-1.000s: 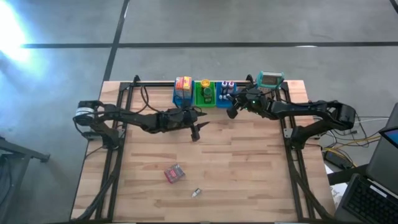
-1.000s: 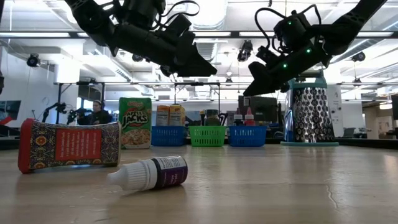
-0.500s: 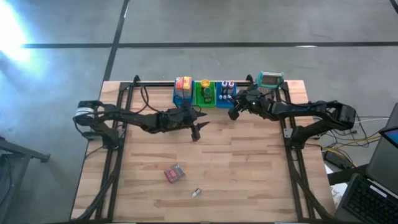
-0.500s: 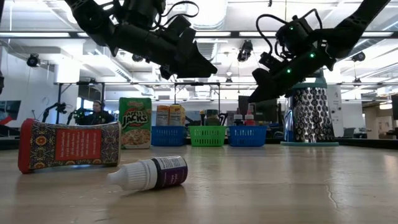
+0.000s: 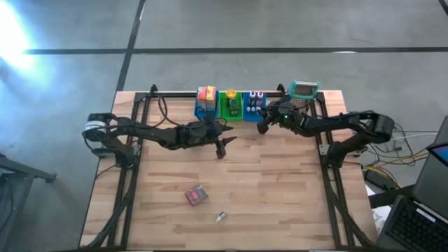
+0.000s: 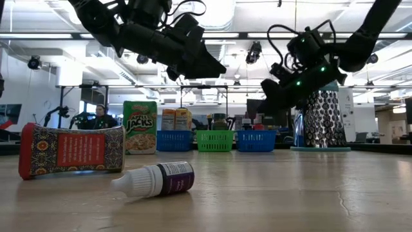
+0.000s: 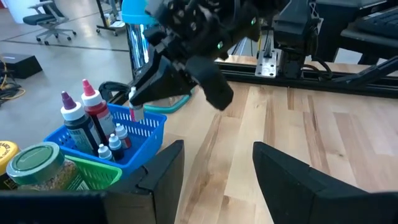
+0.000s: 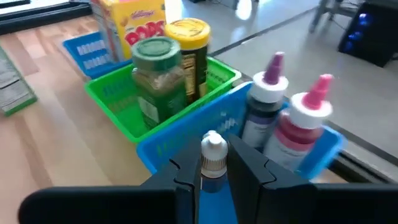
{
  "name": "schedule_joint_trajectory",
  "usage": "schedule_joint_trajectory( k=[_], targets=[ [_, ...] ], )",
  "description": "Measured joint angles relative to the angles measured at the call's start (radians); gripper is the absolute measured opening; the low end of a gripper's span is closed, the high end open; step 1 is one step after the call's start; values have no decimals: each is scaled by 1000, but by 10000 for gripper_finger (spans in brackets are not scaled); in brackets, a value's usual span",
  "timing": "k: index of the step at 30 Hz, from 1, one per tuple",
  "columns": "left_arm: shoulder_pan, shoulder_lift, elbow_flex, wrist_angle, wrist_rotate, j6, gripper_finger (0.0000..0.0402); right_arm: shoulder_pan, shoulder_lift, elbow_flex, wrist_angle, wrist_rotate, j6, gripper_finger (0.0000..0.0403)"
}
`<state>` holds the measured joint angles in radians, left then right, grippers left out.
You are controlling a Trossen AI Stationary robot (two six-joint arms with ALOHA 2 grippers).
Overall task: Pick & Place Kitchen Items
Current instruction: Put the small red food coloring bottle into the right blue bin
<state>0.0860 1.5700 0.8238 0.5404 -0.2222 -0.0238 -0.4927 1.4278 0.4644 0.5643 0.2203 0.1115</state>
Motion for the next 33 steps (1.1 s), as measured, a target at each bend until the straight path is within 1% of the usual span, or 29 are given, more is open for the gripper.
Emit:
schedule_joint_trajectory(
  k=[3, 5, 11, 17, 22, 33],
  targets=[
    [2, 0, 0, 0, 0, 0, 197, 0, 66, 0, 97, -44, 2, 49],
    [2, 0, -3, -1, 0, 0, 197, -3, 105, 5, 132, -66, -6, 50],
    [4, 0, -6, -2, 0, 1, 197, -35, 212, 77, 127, -144, -22, 50],
    [4, 0, -6, -2, 0, 1, 197, -48, 290, 134, 123, -151, -24, 50],
    [5, 0, -8, -2, 0, 2, 197, -48, 315, 139, 114, -153, -12, 52],
    [6, 0, -8, -2, 0, 1, 197, -56, 316, 138, 81, -150, -13, 54]
  ],
)
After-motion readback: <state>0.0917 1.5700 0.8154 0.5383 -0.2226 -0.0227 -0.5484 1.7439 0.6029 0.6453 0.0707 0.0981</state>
